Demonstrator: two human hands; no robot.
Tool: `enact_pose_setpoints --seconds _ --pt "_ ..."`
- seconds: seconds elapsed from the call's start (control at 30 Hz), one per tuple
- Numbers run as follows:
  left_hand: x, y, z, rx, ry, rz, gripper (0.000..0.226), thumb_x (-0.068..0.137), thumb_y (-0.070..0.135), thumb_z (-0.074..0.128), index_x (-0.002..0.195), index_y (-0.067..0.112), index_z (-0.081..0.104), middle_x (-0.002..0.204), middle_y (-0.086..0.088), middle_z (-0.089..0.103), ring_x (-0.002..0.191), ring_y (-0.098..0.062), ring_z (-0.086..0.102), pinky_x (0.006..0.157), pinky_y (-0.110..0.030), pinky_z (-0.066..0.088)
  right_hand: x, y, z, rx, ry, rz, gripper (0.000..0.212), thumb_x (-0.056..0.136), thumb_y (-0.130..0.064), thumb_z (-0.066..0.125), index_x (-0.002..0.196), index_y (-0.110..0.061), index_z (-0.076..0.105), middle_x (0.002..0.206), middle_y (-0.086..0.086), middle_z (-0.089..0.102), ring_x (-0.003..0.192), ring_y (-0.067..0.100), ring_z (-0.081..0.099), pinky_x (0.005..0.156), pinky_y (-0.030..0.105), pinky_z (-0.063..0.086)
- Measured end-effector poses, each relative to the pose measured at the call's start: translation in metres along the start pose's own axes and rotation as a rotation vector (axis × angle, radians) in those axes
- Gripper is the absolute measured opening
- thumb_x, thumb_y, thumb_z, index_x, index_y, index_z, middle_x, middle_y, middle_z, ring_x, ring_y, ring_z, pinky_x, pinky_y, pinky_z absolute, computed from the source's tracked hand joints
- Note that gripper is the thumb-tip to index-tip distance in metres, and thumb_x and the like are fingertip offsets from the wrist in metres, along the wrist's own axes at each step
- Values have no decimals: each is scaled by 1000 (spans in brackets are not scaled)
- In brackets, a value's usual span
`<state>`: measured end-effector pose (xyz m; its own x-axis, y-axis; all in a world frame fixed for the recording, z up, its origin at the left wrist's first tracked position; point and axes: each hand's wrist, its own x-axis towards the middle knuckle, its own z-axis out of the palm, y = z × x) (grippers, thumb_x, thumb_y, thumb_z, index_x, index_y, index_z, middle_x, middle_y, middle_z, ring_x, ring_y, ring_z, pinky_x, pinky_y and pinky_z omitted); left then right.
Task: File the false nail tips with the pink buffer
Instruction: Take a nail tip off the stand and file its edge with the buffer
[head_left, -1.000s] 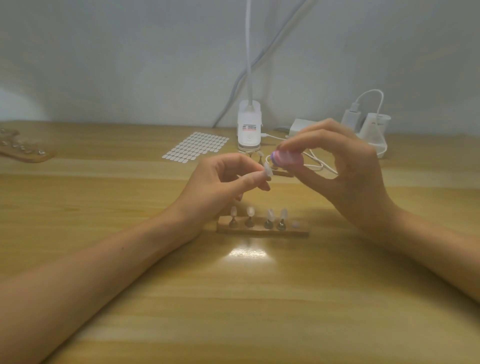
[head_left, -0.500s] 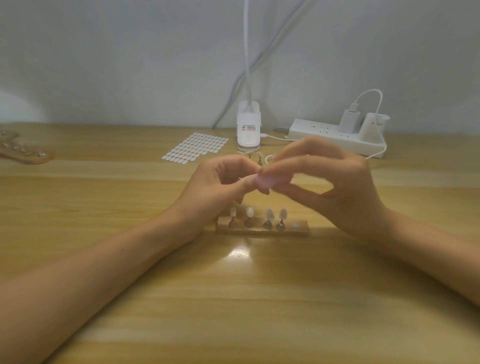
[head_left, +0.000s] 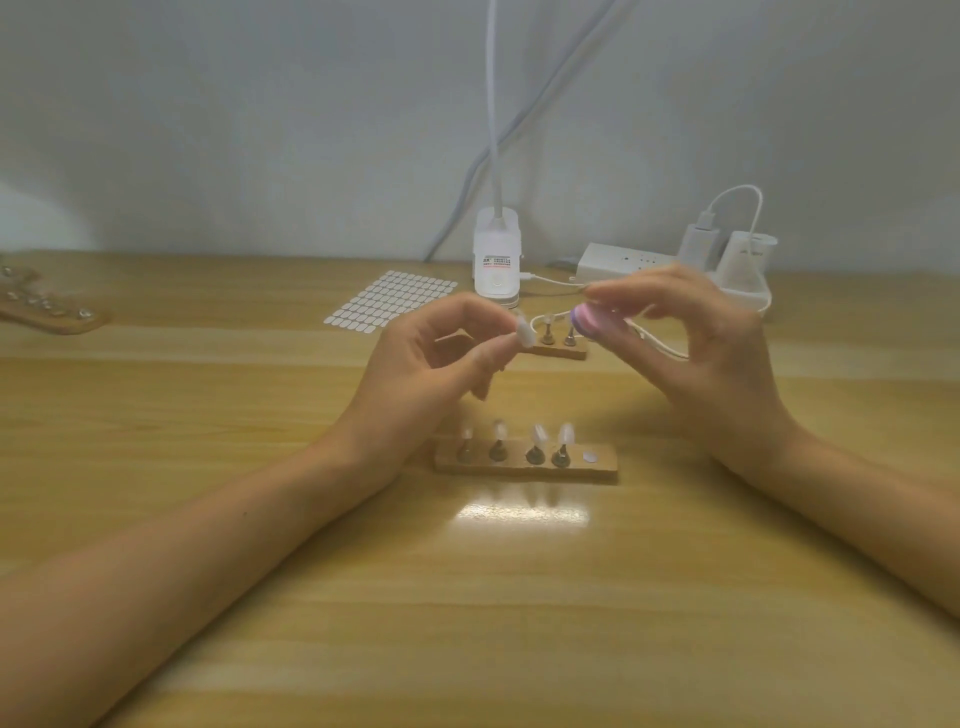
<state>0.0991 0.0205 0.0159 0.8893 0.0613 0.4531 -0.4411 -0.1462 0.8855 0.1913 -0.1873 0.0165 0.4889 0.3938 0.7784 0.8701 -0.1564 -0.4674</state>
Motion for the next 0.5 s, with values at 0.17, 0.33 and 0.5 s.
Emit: enact_pose_setpoints --seconds 0.17,0.33,0.5 --pt "0 -2 0 5 63 -16 7 88 9 70 93 3 71 94 -6 77 77 -19 76 78 -20 55 -3 4 2 71 -52 94 15 91 -22 75 106 -17 76 101 -1 72 91 21 67 79 48 52" --pt "0 -2 -1 30 67 -65 6 76 15 79 79 14 74 89 -1 76 87 -12 74 76 -23 58 -3 1 4 40 -108 19 15 91 -21 73 105 -16 76 101 1 71 90 16 65 77 33 51" --pt "1 -3 -1 37 50 -60 13 74 9 82 72 17 72 80 0 73 84 -13 73 78 -25 58 2 -5 6 17 -104 -56 13 92 -19 72 104 -16 75 100 2 72 91 16 66 76 27 49"
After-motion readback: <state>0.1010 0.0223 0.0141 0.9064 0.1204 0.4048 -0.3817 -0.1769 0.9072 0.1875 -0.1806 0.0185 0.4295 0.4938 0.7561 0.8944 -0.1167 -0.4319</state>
